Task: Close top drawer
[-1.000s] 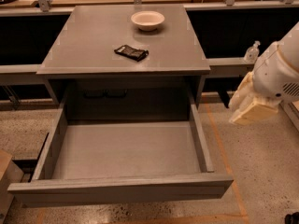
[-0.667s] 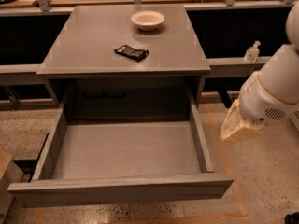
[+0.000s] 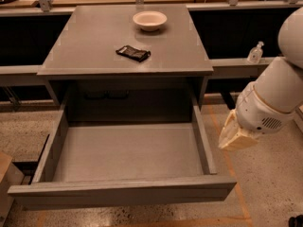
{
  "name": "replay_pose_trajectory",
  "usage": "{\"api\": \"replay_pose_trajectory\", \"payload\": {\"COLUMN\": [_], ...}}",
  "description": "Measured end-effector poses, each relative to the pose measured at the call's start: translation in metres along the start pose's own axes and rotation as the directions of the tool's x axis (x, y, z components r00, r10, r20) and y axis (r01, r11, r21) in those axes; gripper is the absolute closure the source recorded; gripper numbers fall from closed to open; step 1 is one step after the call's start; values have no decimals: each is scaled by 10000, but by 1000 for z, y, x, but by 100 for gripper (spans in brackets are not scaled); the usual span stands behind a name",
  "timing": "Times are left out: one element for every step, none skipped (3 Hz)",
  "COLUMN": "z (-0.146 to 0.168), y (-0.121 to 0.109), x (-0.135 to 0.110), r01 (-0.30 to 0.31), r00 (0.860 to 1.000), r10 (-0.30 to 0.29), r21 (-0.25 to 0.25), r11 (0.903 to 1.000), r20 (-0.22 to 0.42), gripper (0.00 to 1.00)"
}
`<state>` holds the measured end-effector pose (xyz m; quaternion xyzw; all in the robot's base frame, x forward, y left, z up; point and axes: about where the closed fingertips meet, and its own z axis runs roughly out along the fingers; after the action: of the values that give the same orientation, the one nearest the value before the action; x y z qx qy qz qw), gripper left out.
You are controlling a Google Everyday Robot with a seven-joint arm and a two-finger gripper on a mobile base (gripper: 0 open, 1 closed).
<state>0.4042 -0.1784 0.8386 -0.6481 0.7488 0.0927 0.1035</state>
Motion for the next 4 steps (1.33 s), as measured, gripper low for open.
{"api": "replay_pose_trajectory", "payload": {"z": [39, 80, 109, 133], "y": [13, 31, 51, 69], "x": [1, 12, 28, 42], "r01": [114, -147, -549, -992], "r00": [9996, 9994, 9982, 9947], "r10": [-93, 196, 594, 1032], "r21": [-730, -1672, -2442, -3013], "r11": [9973, 9858, 9682, 9483], "r20": [280, 279, 114, -28], "gripper": [100, 100, 100, 100]}}
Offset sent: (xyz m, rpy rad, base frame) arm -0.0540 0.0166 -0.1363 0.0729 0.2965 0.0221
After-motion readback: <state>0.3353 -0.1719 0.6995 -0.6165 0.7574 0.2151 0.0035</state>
